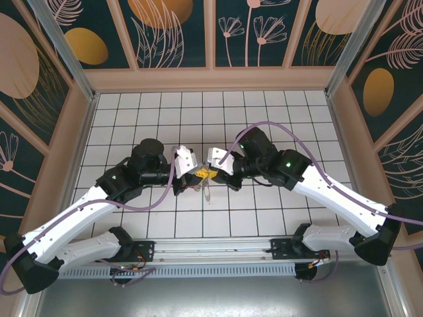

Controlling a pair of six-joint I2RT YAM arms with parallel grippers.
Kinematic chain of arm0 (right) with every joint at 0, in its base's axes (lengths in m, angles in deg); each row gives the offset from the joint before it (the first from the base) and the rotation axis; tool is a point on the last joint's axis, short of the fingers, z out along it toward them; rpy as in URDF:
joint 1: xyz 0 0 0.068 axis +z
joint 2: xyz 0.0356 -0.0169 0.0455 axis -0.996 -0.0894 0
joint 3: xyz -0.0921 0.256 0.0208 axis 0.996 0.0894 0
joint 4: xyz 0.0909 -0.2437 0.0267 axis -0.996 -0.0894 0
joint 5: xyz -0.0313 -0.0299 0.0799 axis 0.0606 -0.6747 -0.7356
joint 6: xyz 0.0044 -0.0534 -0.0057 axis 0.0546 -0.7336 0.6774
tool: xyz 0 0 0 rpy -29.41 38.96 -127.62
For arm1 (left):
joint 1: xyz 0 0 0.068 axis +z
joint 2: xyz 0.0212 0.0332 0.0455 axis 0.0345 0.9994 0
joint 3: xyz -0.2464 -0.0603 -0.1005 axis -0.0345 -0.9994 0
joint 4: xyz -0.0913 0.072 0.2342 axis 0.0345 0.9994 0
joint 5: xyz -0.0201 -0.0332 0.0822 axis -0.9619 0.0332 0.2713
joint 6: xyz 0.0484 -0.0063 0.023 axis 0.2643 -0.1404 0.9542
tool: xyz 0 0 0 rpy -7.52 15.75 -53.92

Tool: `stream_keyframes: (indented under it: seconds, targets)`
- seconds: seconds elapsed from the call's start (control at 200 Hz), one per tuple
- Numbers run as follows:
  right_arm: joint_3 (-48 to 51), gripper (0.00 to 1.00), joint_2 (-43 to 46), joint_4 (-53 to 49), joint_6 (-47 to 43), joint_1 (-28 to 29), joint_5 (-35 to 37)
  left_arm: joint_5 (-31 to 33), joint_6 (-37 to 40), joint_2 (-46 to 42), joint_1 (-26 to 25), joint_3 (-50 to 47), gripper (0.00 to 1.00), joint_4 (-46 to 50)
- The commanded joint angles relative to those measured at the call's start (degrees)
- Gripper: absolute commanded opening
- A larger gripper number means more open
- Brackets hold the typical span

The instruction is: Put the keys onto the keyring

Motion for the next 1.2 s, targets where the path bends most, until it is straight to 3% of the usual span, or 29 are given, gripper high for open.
stream_keyframes:
  seconds: [0.0,0.11,0.235,0.661,0.991,1.196]
  targets:
    - [1.40,0.03,3.97,8.18,0.22,0.78,0.33,-0.99,-5.82,-0.66,-0.19,-3.95,0.00,-6.91]
    - [3.90,0.25,6.04,11.38,2.43,0.72,1.35,-0.45,-9.78,-2.93,-0.14,-7.41,0.00,-14.51]
    - [7.16,0.35,8.64,14.74,4.97,0.36,2.17,-1.01,-11.52,-5.58,-0.19,-9.96,0.00,-19.96]
    - [14.16,0.34,16.51,20.42,11.98,-3.00,1.27,-0.91,-16.28,-7.69,-0.19,-16.25,0.00,-35.58]
    - [19.63,0.35,18.50,25.09,15.63,-6.38,-5.66,-1.49,-21.08,-7.77,-0.18,-19.93,0.00,-45.38]
    - [21.60,0.36,17.56,31.49,17.93,-8.78,-11.79,-2.87,-21.30,-7.08,-0.18,-20.11,0.00,-46.45]
